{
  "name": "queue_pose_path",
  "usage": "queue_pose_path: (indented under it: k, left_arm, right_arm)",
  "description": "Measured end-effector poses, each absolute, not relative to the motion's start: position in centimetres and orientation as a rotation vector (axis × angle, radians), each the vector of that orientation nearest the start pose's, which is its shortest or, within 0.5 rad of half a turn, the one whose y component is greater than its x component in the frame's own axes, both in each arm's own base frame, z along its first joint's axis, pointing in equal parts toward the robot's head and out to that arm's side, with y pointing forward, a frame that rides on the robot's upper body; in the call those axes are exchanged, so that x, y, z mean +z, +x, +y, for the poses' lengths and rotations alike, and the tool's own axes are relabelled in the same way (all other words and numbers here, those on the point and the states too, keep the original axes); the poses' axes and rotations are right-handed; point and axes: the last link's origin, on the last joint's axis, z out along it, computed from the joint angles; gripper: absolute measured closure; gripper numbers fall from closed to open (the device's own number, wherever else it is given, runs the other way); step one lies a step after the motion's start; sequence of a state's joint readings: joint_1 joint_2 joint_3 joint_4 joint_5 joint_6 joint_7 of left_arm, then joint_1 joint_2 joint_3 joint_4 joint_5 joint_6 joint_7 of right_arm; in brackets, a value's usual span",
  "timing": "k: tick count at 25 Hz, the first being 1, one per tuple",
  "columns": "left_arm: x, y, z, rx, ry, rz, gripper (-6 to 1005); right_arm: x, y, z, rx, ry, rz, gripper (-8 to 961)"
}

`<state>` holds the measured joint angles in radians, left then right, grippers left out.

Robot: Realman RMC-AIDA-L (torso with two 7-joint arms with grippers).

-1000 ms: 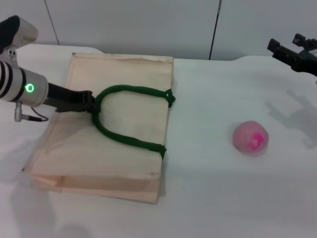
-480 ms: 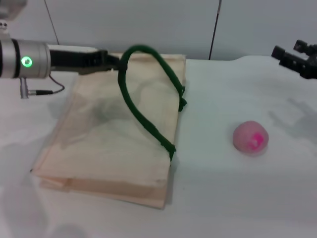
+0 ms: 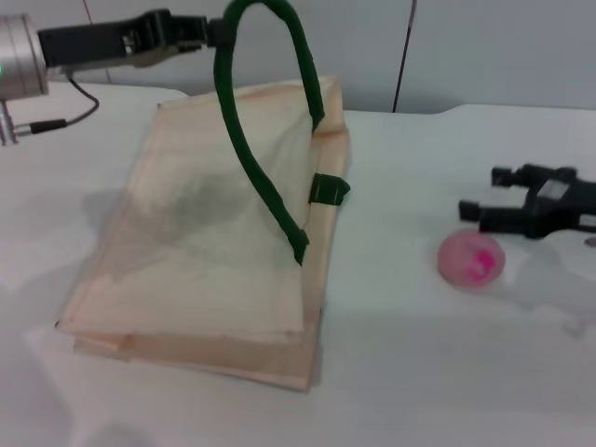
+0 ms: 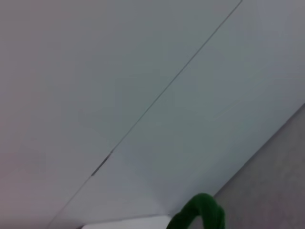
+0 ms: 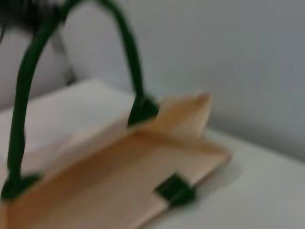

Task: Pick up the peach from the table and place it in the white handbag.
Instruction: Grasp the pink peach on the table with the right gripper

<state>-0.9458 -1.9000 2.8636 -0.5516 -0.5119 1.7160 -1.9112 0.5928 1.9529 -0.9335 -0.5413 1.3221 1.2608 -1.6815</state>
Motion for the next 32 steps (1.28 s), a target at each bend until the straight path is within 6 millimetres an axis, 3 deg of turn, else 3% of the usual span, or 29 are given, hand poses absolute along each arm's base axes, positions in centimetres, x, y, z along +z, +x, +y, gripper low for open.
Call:
queue_pose_path:
  k: [6,18,32]
  left_arm:
    - [10.6,-20.6,41.3,-1.128,-2.433,-1.231,889]
    - [12.5,-19.0,41.4,-1.259,-2.449,-1.14,890]
    - [12.8,-18.4,41.5,-1.281,-2.464,-1.113,892]
  right_arm:
    - [0.1,26.8,37.7,0.317,-2.659,0.686,71]
    - [-0.7,28.0,37.8,0.104,-2.668,0.733,72]
    - [-1.3,27.8,37.8,0.057,-2.7,0.725,73]
